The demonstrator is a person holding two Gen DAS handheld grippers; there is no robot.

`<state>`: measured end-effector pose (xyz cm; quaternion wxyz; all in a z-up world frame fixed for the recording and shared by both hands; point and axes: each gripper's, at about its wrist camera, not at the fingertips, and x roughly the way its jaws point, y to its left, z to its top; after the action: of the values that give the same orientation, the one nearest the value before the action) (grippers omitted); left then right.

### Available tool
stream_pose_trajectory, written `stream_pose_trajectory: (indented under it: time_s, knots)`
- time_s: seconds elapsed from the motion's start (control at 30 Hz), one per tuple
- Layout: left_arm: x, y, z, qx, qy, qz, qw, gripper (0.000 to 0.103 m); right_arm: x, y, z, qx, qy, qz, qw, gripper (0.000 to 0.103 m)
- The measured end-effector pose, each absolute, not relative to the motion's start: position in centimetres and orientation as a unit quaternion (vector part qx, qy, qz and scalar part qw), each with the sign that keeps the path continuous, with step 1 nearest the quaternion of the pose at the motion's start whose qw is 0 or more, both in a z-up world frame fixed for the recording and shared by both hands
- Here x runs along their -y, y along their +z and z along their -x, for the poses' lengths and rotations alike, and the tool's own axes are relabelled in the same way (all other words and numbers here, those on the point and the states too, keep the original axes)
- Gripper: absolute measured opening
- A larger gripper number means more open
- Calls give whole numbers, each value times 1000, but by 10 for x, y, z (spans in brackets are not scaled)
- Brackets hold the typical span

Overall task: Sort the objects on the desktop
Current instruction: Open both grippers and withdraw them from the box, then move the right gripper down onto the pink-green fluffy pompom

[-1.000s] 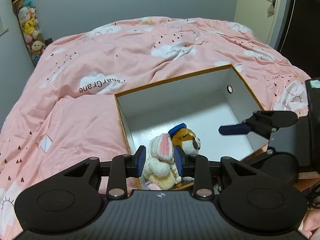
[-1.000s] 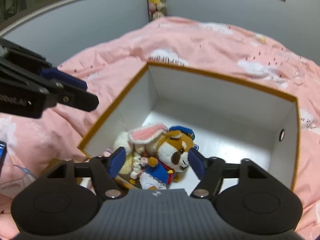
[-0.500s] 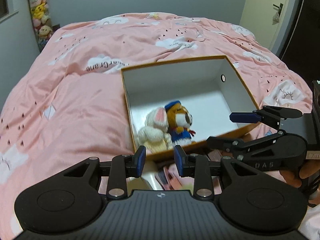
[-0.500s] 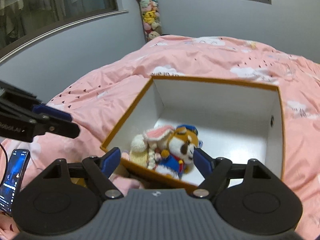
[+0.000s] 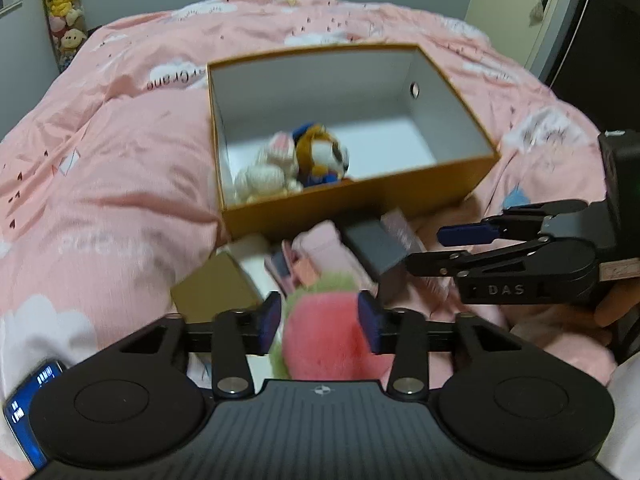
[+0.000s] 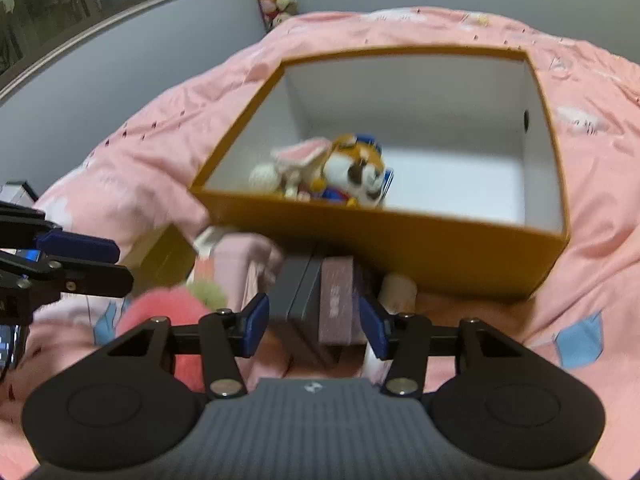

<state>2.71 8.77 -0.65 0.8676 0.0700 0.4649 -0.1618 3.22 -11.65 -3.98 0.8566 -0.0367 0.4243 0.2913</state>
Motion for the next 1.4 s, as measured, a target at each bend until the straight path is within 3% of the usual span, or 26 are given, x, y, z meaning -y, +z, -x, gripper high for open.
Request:
stream_pose_trajectory:
  time_s: [0.27,0.6,0.77,0.97,1.2,1.4]
  knots:
    - [-78,-25,-20,-469,-172,-76,863,54,122,-61,-24,-465,279,41,839,49]
    - [-89,-27,-32,-470,-143,-24,871,54,111,-52,-21,-438,318,60,839,42]
    - [-93,-23,-37,-466,-126,-25,875,54,97,-40,-29,-423,347,67,835,32]
    - [-100,-20,-41,-462,-115,-25,879,44,68,-35,-38,-413,377,80,825,32]
    - [-111,-22,-47,-460,-80,-37,884,48,52,-40,-43,-414,387,92,819,34]
    - [-97,-35,-50,-473,-70,-105,872,52,52,-47,-51,-432,383,85,812,35]
